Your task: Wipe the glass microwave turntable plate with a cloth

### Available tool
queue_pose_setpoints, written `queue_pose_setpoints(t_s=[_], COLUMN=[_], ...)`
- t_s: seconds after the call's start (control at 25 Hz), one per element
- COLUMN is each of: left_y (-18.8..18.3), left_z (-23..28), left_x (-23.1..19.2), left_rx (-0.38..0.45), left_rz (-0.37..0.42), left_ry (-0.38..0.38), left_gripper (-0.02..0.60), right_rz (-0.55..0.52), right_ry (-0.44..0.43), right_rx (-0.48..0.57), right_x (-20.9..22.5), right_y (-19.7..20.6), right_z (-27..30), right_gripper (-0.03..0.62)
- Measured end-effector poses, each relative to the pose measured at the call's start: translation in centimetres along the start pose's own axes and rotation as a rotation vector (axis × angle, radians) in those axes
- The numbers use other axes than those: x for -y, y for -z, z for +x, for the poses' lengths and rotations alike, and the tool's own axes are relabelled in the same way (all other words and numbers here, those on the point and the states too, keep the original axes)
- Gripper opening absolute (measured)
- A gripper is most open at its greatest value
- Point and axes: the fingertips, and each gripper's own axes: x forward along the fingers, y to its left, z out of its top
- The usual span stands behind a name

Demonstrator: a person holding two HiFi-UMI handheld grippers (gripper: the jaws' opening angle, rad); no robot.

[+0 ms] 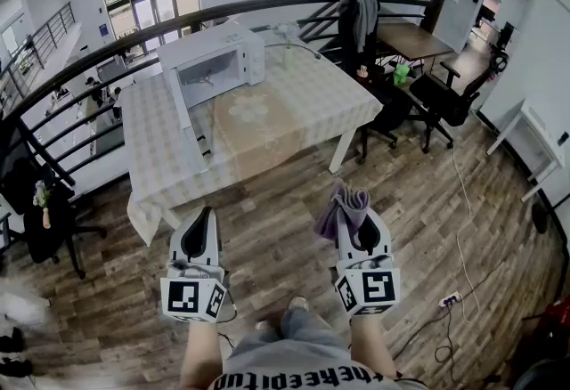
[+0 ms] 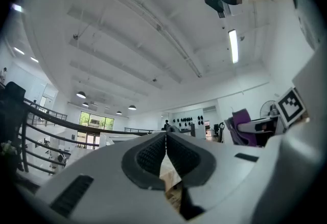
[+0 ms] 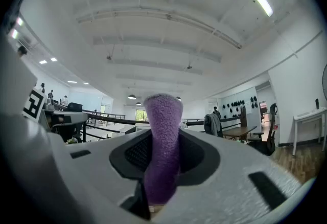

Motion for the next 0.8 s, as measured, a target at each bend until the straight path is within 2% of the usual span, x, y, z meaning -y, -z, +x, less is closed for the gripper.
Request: queue_pose_setpoints(t_s=[0.48, 0.8], left_y=[0.4, 0.4], left_z=[3.2, 6.9], left_x=[-0.6, 0.2], left_rx=[0.006, 0.025], left_rz=[0.002, 0.017], left_ry=[-0.022, -0.040], left_gripper=[0.011, 0.011], right_rz=[0.008, 0.042], right_ry=[-0.021, -0.044], right_rx=[0.006, 0.033], right_x=[1.3, 4.3], right_y=[0.2, 0.0], right_z=[3.5, 6.7], right_gripper=[0.107, 0.110])
